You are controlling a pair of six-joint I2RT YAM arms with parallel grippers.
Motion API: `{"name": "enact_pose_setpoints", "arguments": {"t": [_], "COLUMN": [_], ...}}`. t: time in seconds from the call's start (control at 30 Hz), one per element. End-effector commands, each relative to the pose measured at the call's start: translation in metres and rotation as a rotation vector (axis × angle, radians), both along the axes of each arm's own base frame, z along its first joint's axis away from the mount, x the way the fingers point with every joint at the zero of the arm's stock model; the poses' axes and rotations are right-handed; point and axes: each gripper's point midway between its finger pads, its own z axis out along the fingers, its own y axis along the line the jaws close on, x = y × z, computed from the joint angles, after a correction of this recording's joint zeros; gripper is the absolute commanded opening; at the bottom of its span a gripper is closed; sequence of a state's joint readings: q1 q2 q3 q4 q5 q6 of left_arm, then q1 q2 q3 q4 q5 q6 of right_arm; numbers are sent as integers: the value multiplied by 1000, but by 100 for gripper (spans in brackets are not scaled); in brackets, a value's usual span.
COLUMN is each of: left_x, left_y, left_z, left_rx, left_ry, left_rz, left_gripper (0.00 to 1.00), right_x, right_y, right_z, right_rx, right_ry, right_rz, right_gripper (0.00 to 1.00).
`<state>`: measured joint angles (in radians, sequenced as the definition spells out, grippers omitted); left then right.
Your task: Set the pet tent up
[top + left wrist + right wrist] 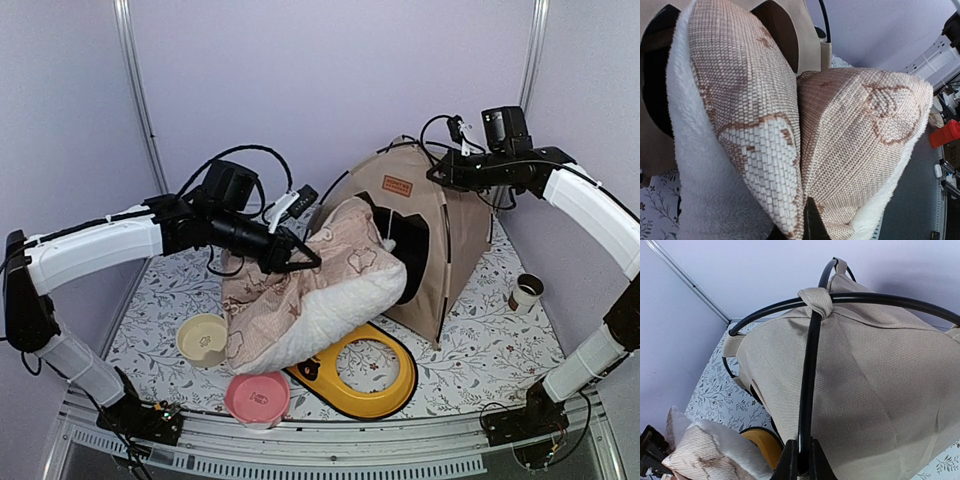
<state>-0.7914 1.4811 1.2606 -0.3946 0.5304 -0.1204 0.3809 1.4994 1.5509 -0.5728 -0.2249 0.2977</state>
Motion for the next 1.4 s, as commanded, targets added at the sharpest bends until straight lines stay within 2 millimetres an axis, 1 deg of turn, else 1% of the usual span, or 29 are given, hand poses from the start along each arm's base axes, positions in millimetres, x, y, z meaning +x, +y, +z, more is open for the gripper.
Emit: {"name": "enact_pose_setpoints", "arguments": {"t": [0.0,0.03,0.13,0.17,0.27,0.4,0.5,0.57,0.63,0.67,0.77,0.83,0.97,1.1,1.27,1.33,1.37], "left_x": [1,4,15,18,32,53,75,88,105,112,126,134,146,148,145,150,152], "left_y": [-28,-33,-46,-50,-56,-55,-49,-48,-45,-44,-47,-49,-58,-78,-109,-115,-118], "left_z": [21,19,4,-8,-26,-42,-53,-52,-66,-66,-58,-58,-57,-48,-27,-25,-27], "left_rx": [-62,-60,-23,4,57,101,135,140,182,185,155,179,166,126,73,60,56], "left_ry": [-22,-9,45,80,137,192,224,243,260,256,230,182,137,98,8,-3,-1], "left_rz": [-122,-131,-130,-129,-89,-13,78,137,223,261,335,394,462,462,442,454,463], "left_gripper": [0,0,0,0,0,0,0,0,0,0,0,0,0,0,0,0,0], "right_x": [-9,-10,-13,-13,-16,-18,-18,-18,-18,-18,-19,-18,-19,-20,-19,-19,-19], "right_y": [14,15,16,16,19,20,21,21,22,23,26,26,31,35,37,37,37], "right_z": [38,39,40,39,36,32,25,22,18,17,11,6,0,-4,-10,-12,-12], "right_rx": [49,53,57,57,56,50,42,38,37,37,32,24,18,14,8,7,8], "right_ry": [-96,-100,-101,-100,-95,-91,-83,-80,-72,-69,-58,-51,-37,-26,-15,-10,-10], "right_rz": [93,99,114,117,139,154,162,166,170,173,182,183,192,201,201,199,199], "right_gripper": [0,0,0,0,0,0,0,0,0,0,0,0,0,0,0,0,0]}}
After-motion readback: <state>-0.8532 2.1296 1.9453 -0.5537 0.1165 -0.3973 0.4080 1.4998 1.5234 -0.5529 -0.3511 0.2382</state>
